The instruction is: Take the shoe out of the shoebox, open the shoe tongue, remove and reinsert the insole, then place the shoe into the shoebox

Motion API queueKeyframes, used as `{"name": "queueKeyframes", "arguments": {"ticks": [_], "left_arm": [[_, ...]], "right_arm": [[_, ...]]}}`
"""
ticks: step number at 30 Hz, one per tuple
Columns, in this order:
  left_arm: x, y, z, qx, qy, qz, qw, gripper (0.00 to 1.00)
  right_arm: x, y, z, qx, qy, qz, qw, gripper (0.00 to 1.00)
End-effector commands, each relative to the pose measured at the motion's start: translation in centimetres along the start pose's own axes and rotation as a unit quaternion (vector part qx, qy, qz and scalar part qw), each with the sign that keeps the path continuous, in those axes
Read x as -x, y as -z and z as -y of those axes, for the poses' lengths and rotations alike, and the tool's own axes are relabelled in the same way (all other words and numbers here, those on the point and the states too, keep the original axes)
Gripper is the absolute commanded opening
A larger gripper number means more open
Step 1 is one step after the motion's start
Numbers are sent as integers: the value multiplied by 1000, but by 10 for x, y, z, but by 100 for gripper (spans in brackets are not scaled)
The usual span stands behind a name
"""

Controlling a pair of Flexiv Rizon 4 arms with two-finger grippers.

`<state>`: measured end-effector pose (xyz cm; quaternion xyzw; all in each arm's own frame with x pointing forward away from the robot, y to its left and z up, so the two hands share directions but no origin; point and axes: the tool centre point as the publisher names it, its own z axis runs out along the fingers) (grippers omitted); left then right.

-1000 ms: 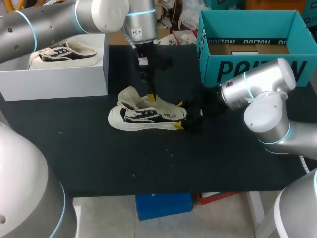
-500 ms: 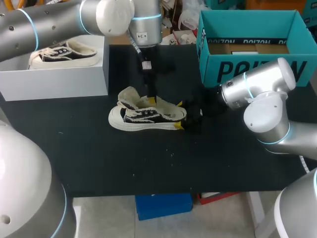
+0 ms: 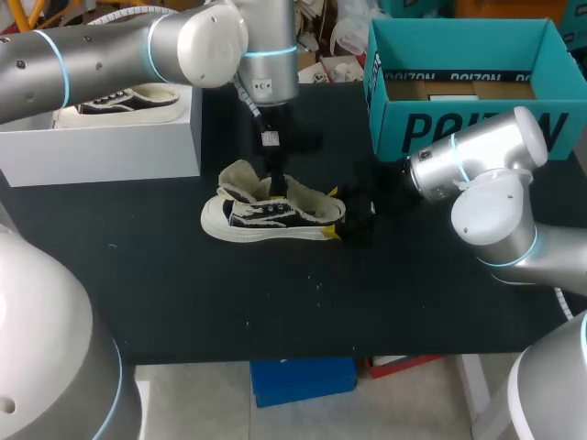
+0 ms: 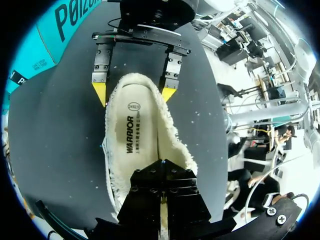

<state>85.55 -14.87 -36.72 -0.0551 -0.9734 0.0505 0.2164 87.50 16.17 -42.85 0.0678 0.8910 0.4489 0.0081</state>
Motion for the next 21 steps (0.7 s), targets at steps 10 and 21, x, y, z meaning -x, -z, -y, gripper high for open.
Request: {"name": "queueKeyframes", "arguments": {"ticks": [10,21], "left_arm": [[-3,-23,0,2,3,-2,1000,0],[-1,-38,-4,2,21,0,1000,0]], "right_arm": [[0,0,-1,-1,-1,1,1000,0],[0,0,-1,-1,-1,1,1000,0]]}}
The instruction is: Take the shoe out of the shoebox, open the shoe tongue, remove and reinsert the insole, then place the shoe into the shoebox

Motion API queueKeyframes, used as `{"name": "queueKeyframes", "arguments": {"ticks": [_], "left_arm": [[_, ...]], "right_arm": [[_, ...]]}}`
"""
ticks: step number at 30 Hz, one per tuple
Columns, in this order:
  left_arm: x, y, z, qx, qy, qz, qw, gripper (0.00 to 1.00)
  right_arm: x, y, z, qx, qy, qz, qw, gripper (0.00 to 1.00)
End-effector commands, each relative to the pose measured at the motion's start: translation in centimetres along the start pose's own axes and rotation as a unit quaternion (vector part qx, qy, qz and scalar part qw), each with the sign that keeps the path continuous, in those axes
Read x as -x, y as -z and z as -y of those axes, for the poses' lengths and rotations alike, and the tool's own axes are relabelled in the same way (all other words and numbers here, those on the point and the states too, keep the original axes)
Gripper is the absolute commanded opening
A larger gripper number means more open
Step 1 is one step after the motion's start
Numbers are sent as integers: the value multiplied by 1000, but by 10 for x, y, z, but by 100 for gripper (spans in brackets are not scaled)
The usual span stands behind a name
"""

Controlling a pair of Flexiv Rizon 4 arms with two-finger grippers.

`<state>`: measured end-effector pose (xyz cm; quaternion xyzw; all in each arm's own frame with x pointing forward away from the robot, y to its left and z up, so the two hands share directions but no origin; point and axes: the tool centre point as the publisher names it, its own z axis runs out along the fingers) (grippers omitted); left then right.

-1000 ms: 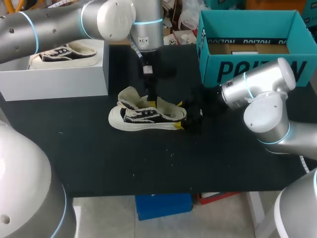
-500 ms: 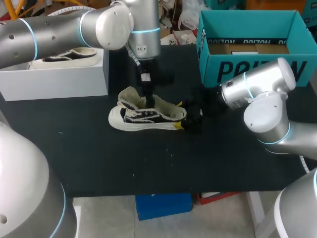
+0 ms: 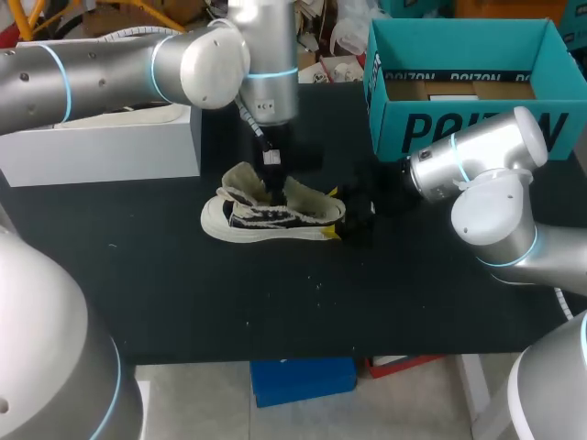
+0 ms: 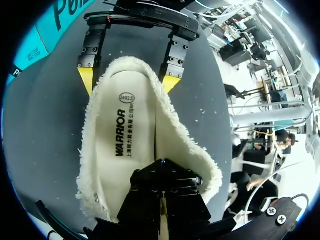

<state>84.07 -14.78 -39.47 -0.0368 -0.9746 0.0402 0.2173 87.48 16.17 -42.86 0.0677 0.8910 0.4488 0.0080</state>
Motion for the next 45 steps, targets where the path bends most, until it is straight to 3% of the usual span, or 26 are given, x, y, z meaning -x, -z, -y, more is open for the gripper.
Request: {"name": "queueKeyframes", "arguments": {"ticks": [1,12,15,22,28,33,40,45], "left_arm": [[0,-8,-1,-6,3,1,1000,0],[0,-10,0,-18,13,23,999,0],[0,-12,0,-17,16,31,999,27],[1,-16,-3,-4,24,52,998,33],[3,-18,-6,24,31,82,996,27],[1,-16,-9,63,47,141,987,26],[-4,-12,-12,83,70,221,969,23],[-5,-14,-13,105,81,267,955,27]], "right_arm": [[0,0,-1,-1,-1,1,1000,0],[0,0,-1,-1,-1,1,1000,0],[0,0,-1,-1,-1,1,1000,0],[0,0,-1,-1,-1,1,1000,0],[0,0,-1,-1,-1,1,1000,0],[0,0,-1,-1,-1,1,1000,0],[0,0,-1,-1,-1,1,1000,0],[0,0,-1,-1,-1,1,1000,0]]}}
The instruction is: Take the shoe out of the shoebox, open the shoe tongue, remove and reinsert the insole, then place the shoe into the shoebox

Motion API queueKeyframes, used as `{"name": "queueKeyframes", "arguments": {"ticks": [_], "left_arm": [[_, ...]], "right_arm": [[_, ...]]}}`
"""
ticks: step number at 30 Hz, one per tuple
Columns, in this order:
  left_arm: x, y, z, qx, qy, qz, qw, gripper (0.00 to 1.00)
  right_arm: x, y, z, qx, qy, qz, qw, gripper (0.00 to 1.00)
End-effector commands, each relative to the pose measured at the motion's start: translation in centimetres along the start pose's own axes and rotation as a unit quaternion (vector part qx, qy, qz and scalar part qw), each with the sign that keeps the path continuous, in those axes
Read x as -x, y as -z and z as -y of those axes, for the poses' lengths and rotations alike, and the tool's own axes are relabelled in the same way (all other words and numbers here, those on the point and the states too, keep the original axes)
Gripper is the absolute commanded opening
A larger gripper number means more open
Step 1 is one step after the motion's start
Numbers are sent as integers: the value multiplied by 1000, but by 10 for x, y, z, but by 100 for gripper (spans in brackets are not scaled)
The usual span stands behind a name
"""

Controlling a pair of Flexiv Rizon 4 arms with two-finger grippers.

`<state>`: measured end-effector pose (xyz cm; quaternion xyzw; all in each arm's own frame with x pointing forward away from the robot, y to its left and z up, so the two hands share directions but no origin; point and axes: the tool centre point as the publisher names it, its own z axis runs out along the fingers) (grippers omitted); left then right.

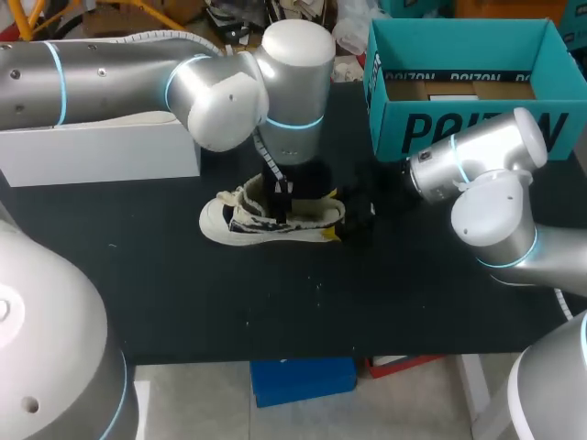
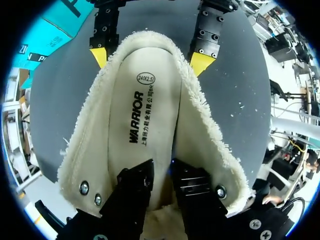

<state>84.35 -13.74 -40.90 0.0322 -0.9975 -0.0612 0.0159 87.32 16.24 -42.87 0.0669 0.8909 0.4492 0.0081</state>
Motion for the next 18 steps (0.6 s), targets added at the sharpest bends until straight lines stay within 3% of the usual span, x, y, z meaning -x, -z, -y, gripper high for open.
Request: {"name": "queueKeyframes", "arguments": {"ticks": [1,11,18], "left_arm": [[-12,1,-4,14,6,78,997,26],[1,-6,-14,62,22,171,983,25],[11,-6,-20,62,34,216,974,24]], "right_arm": [[2,0,-1,-2,-1,1,1000,0],[2,0,-1,-2,-1,1,1000,0],[2,0,-1,-2,-1,1,1000,0]]}}
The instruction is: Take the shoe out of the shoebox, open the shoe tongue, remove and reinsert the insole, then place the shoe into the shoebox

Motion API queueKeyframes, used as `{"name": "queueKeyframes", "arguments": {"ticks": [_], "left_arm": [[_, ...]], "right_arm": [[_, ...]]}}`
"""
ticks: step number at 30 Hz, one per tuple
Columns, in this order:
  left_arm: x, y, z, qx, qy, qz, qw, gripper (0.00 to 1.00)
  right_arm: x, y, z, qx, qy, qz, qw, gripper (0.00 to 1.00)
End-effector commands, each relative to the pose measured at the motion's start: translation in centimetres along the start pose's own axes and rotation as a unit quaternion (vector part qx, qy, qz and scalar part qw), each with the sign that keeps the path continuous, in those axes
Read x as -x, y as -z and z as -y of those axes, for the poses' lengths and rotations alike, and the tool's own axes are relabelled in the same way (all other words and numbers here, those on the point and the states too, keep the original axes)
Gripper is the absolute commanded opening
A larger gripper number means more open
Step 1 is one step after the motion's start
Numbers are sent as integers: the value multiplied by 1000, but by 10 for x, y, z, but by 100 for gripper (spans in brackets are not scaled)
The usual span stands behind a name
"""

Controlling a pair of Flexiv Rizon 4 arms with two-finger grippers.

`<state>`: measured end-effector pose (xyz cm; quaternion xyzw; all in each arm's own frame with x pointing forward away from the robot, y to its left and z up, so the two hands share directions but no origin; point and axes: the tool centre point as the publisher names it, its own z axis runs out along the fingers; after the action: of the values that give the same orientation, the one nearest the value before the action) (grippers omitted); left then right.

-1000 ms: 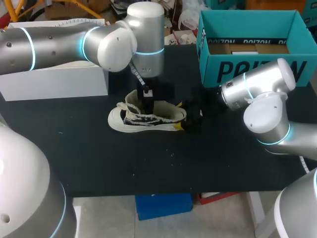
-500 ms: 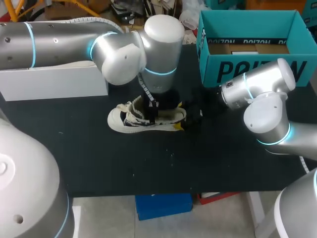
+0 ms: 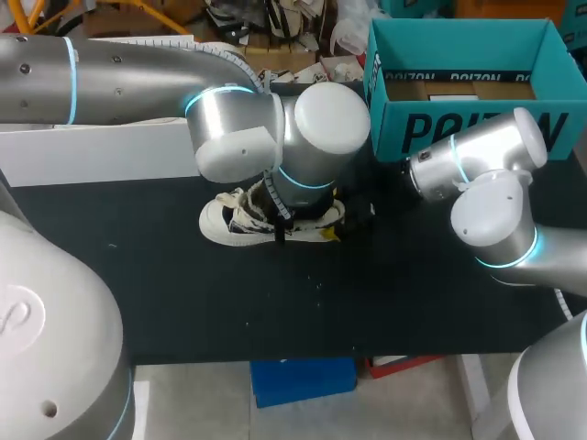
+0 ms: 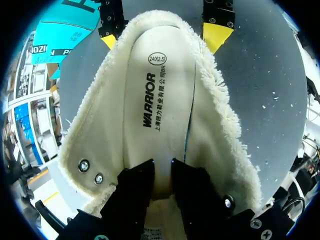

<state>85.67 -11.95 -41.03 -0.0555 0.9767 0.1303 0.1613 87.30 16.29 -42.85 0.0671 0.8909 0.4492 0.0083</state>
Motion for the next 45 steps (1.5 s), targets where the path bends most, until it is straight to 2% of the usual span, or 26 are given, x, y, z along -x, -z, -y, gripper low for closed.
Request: {"name": "queueKeyframes", "arguments": {"ticks": [1,12,14,15,25,30,37,45], "left_arm": [[-2,-2,-3,-5,4,45,999,24],[8,-1,-4,-28,27,68,997,14],[8,-1,-2,-29,22,66,997,8],[7,-1,-2,-31,19,62,997,0],[2,10,-1,-60,2,19,998,0],[5,20,-8,-90,22,-8,996,0],[6,33,-10,-130,29,-26,991,0],[5,38,-9,-149,28,-35,988,0]], "right_arm": [[2,1,0,-2,-1,1,1000,0],[2,1,0,-2,-1,1,1000,0],[2,1,0,-2,-1,1,1000,0],[2,1,0,-2,-1,1,1000,0],[2,1,0,-2,-1,1,1000,0],[2,1,0,-2,-1,1,1000,0],[2,1,0,-2,-1,1,1000,0],[2,1,0,-2,-1,1,1000,0]]}}
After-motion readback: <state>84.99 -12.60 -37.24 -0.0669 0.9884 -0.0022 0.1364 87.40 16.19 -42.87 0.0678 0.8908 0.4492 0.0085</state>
